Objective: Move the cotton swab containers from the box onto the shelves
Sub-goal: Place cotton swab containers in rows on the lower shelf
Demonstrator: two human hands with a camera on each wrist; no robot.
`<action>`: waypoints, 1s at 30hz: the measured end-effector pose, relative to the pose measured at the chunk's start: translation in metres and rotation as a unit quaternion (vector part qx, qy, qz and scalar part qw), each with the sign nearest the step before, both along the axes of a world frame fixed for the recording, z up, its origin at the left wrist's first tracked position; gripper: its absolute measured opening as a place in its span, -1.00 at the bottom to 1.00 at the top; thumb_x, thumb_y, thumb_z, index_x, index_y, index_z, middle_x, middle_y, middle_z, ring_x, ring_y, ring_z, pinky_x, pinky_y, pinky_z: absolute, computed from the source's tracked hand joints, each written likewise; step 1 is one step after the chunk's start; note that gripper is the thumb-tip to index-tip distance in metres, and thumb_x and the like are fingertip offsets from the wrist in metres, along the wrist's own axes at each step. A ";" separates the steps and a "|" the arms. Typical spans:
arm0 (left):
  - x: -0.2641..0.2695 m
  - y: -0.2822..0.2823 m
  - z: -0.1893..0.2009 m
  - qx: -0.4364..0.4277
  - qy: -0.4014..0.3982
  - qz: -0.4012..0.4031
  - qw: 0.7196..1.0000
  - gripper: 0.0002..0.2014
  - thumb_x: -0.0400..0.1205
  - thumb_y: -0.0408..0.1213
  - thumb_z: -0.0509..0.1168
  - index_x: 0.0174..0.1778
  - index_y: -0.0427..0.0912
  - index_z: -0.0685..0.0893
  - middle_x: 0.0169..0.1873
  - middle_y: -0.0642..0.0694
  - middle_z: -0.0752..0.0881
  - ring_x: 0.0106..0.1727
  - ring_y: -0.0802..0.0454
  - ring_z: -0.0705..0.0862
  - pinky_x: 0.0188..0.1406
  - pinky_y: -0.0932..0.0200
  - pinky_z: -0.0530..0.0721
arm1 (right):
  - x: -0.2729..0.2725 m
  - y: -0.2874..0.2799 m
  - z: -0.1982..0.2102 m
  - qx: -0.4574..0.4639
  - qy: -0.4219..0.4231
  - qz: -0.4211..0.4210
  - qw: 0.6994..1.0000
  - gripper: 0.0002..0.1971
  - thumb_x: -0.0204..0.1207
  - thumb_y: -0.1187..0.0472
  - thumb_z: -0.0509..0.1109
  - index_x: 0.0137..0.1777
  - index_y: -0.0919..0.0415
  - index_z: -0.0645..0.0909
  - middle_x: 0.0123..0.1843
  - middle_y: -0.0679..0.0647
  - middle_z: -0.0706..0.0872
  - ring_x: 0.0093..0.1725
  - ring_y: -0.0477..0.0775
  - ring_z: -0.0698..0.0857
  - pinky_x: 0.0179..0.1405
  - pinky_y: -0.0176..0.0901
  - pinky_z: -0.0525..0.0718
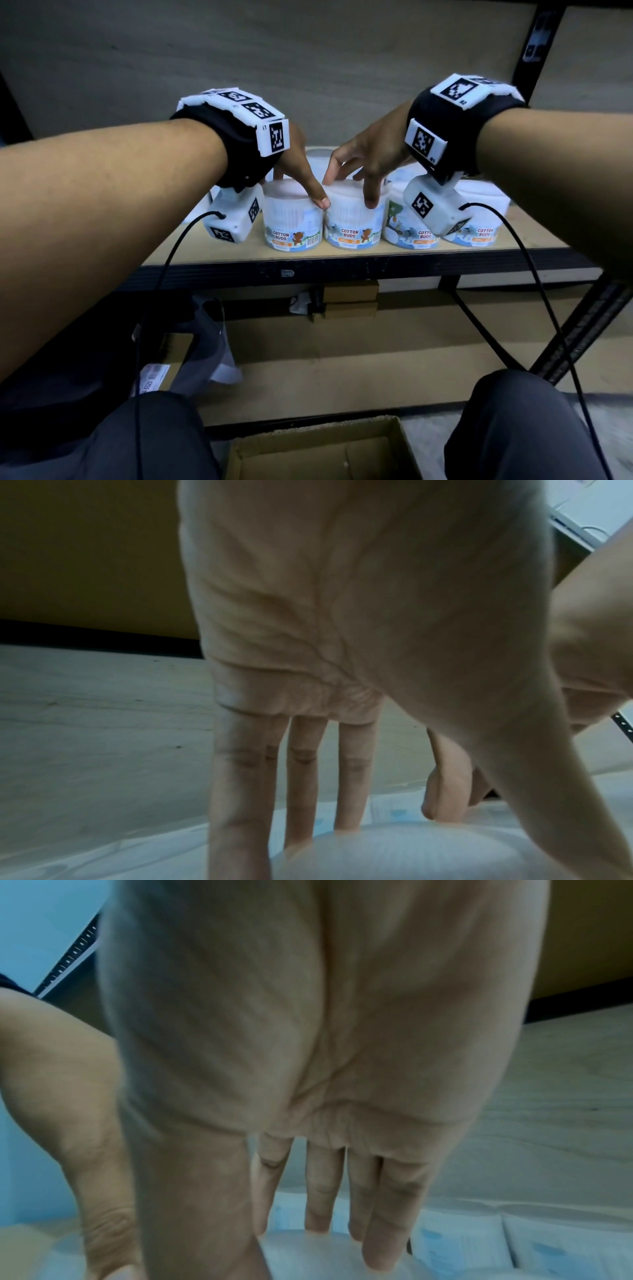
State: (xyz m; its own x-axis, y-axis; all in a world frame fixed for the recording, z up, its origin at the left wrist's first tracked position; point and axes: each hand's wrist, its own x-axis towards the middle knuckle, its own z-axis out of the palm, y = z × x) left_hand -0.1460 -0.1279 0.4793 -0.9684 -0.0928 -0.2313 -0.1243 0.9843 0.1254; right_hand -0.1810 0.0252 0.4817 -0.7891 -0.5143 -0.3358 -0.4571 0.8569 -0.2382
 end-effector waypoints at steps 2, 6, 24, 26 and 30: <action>0.001 0.000 0.000 -0.008 -0.002 -0.003 1.000 -0.18 0.12 0.32 0.61 0.15 -0.16 0.69 0.11 -0.20 0.74 -0.12 -0.17 0.78 -0.29 0.10 0.77 | 0.002 -0.001 0.000 -0.009 0.000 -0.011 1.000 -0.31 0.38 0.47 0.57 0.44 -0.07 0.50 0.53 -0.05 0.50 0.38 -0.09 0.50 -0.11 -0.38 0.57; 0.006 -0.003 0.002 -0.017 -0.002 -0.035 0.999 0.05 0.12 0.39 0.55 0.52 -0.01 0.50 0.43 -0.04 0.56 0.21 -0.18 0.70 -0.10 0.03 0.77 | 0.007 -0.006 0.006 -0.048 0.017 -0.052 0.997 -0.34 0.41 0.15 0.62 0.51 0.00 0.48 0.49 0.11 0.53 0.43 0.12 0.54 0.27 -0.08 0.66; 0.015 -0.012 0.010 -0.032 -0.009 -0.131 0.991 -0.36 0.45 -0.11 0.58 0.48 0.17 0.57 -0.08 0.40 0.61 0.03 0.19 0.65 0.29 0.07 0.67 | 0.014 -0.019 0.007 0.079 0.078 -0.088 0.990 -0.33 0.28 -0.09 0.67 0.36 0.14 0.61 0.29 0.16 0.68 0.15 0.23 0.73 0.22 0.17 0.72; 0.013 -0.012 0.010 -0.016 -0.012 -0.130 0.991 -0.38 0.45 -0.14 0.59 0.45 0.15 0.60 -0.08 0.39 0.63 -0.07 0.32 0.64 0.26 0.05 0.69 | 0.016 -0.019 0.007 0.076 0.081 -0.079 0.991 -0.38 0.30 -0.07 0.67 0.33 0.13 0.63 0.29 0.16 0.67 0.16 0.22 0.73 0.22 0.14 0.73; 0.006 -0.014 0.007 0.007 -0.020 -0.127 0.992 -0.46 0.43 -0.15 0.60 0.36 0.10 0.69 0.15 0.15 0.74 -0.04 0.26 0.70 0.18 0.00 0.74 | 0.017 -0.014 0.005 0.044 0.081 -0.071 0.993 -0.49 0.35 0.04 0.65 0.29 0.09 0.65 0.27 0.13 0.65 0.02 0.07 0.72 0.19 0.00 0.74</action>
State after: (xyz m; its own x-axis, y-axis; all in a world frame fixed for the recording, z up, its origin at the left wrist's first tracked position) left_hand -0.1399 -0.1420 0.4861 -0.9504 0.1568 -0.2687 0.1227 0.9826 0.1393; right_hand -0.1636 0.0111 0.4868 -0.8989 -0.3688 -0.2367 -0.3570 0.9295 -0.0927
